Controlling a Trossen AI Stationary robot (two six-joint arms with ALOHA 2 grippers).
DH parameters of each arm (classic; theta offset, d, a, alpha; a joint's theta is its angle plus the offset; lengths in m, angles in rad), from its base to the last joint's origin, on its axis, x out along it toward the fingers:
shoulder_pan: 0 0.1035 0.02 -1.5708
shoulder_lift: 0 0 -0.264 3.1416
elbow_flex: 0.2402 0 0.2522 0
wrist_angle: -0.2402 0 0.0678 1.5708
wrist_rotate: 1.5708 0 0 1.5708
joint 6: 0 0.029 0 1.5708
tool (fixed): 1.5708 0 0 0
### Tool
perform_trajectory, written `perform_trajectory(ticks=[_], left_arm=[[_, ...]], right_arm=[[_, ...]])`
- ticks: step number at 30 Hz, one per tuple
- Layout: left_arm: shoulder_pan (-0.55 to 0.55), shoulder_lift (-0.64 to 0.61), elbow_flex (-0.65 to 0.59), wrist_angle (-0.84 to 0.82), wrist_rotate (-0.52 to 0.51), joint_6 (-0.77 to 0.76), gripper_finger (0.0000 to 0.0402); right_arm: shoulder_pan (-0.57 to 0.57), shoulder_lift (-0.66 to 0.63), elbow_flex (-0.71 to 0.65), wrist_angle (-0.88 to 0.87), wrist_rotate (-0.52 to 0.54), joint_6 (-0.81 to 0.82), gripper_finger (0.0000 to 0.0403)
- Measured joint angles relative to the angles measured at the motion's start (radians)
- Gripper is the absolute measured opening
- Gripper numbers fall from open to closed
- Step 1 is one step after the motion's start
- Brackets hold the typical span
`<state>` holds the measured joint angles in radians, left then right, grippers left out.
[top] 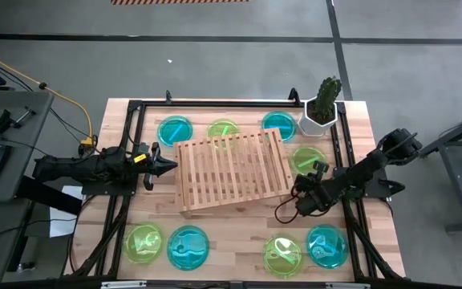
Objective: Place and stack plates onto a shelf
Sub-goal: Put the green plate on the shelf
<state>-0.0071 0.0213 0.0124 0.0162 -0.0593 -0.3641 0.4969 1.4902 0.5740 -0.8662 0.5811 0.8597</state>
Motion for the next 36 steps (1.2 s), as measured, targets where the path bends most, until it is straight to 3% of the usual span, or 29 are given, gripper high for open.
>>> perform_trajectory(ticks=[12,20,26,30,36], left_arm=[[0.000,0.000,0.000,0.000,0.000,0.000,0.0000],[0.000,0.000,0.000,0.000,0.000,0.000,0.0000],[0.000,0.000,0.000,0.000,0.000,0.000,0.0000],[0.000,0.000,0.000,0.000,0.000,0.000,0.0000],[0.000,0.000,0.000,0.000,0.000,0.000,0.0000]], right_arm=[[0.022,-0.019,0.125,-0.150,0.013,-0.012,0.0000],[0.068,-0.182,0.142,-0.239,0.012,0.046,0.0000],[0.087,-0.319,0.075,-0.183,-0.035,0.083,0.0002],[0.085,-0.384,-0.004,-0.098,-0.117,0.095,0.0024],[0.085,-0.442,-0.074,-0.049,-0.121,0.126,0.0098]])
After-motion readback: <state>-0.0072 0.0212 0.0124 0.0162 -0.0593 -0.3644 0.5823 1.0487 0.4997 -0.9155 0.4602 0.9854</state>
